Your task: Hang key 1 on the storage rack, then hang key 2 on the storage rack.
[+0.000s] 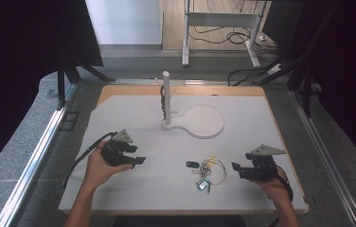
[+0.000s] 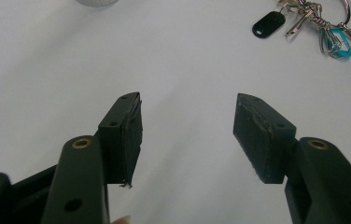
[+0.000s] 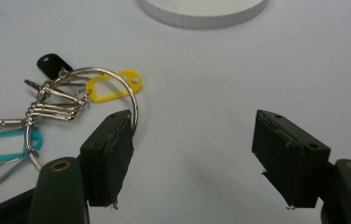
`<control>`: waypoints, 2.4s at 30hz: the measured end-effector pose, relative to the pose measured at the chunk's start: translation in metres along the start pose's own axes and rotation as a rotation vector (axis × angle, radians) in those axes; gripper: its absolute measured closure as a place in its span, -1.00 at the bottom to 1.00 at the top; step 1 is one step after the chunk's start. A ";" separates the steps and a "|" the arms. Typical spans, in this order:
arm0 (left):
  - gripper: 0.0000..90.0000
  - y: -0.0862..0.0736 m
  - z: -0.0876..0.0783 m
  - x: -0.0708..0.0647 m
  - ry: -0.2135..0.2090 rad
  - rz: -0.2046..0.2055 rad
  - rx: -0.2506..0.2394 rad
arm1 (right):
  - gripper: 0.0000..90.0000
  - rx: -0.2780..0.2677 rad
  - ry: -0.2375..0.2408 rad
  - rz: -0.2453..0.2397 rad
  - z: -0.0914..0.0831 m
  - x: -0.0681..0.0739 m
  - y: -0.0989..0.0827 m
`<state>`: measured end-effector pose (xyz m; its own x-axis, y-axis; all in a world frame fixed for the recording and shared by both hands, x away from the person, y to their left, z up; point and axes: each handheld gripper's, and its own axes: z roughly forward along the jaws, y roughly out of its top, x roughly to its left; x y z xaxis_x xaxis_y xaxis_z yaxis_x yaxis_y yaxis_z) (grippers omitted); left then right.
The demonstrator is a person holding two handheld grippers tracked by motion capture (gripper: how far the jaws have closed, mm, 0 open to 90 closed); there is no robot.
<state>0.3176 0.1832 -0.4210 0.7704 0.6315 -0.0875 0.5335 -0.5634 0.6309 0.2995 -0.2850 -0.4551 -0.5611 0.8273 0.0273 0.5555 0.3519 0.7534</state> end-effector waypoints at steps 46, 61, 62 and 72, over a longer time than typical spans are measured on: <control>-0.14 -0.008 -0.007 -0.011 -0.051 0.033 0.016 | 0.36 0.497 0.144 -0.328 0.071 0.033 0.074; -0.14 -0.008 -0.007 -0.012 -0.047 0.038 0.015 | 0.86 0.633 0.224 -0.371 0.095 0.036 0.078; -0.14 -0.008 -0.007 -0.012 -0.047 0.038 0.016 | 0.88 0.636 0.224 -0.365 0.095 0.036 0.078; -0.14 -0.009 -0.007 -0.012 -0.038 0.041 0.023 | 0.92 0.677 0.218 -0.370 0.090 0.037 0.085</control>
<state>0.3011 0.1841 -0.4204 0.8043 0.5872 -0.0912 0.5087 -0.6010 0.6165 0.3808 -0.1849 -0.4488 -0.8502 0.5253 0.0345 0.5224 0.8339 0.1780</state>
